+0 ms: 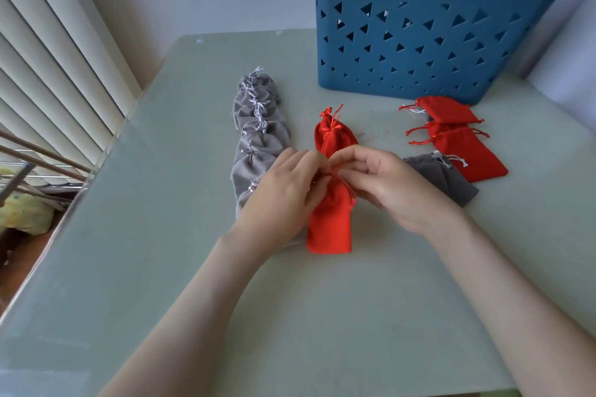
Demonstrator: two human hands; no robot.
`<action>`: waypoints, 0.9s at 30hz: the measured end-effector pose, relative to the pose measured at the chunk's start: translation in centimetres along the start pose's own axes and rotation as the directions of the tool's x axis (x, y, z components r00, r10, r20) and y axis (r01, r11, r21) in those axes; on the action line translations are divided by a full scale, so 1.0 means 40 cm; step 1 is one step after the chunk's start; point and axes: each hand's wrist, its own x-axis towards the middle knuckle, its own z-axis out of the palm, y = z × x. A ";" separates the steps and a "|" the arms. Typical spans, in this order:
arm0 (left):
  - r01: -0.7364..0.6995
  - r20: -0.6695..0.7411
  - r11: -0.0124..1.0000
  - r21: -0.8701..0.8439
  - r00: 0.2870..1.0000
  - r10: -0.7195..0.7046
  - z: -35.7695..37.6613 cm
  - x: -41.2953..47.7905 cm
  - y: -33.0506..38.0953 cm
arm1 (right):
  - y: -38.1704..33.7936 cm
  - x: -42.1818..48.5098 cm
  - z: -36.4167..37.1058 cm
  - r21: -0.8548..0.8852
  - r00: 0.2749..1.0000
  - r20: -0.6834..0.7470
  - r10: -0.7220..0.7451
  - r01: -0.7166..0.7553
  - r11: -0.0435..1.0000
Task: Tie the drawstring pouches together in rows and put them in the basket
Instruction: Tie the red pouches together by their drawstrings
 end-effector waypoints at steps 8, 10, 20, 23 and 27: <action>-0.073 -0.173 0.997 0.036 0.982 0.078 0.005 0.000 0.007 | -0.003 0.002 0.005 -0.045 0.996 -0.031 -0.084 0.083 0.996; -0.057 -0.198 0.996 0.068 0.978 0.069 0.006 -0.001 0.008 | -0.002 0.003 0.005 -0.040 0.996 -0.047 -0.075 0.073 0.996; -0.041 -0.264 0.998 0.048 0.963 0.052 0.002 0.002 0.020 | -0.008 -0.002 0.012 -0.098 0.981 -0.073 -0.180 0.173 0.980; -0.023 -0.263 1.000 0.018 0.964 0.027 0.001 0.002 0.021 | -0.008 -0.002 0.015 -0.132 0.973 -0.103 -0.208 0.193 0.972; -0.028 -0.256 1.000 0.004 0.966 0.028 -0.002 0.003 0.016 | -0.011 -0.004 0.016 -0.161 0.971 -0.066 -0.231 0.218 0.963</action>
